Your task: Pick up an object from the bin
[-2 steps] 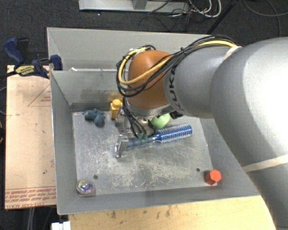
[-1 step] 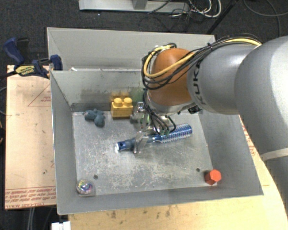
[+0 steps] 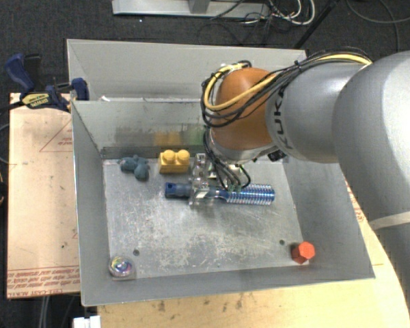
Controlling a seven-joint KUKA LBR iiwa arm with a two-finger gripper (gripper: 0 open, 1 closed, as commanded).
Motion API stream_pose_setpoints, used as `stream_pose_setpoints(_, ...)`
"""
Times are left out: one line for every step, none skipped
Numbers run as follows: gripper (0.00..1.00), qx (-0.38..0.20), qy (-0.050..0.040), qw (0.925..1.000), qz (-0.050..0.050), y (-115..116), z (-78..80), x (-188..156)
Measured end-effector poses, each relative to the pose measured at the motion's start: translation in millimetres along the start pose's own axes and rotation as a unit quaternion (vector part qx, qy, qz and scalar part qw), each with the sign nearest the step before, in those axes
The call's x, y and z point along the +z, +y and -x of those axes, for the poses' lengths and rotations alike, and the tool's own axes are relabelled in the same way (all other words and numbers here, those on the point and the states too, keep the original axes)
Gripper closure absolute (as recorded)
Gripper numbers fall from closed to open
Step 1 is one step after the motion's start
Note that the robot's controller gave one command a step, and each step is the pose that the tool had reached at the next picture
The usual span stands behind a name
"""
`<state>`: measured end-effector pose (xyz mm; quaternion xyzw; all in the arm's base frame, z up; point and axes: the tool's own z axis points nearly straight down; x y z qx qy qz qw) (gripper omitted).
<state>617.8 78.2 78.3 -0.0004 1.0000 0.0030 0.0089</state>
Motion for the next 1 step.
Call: stream_pose_setpoints(1.00, 0.003, 0.0036, 1.0000, -0.001, 29.7, 15.4, -131.2)
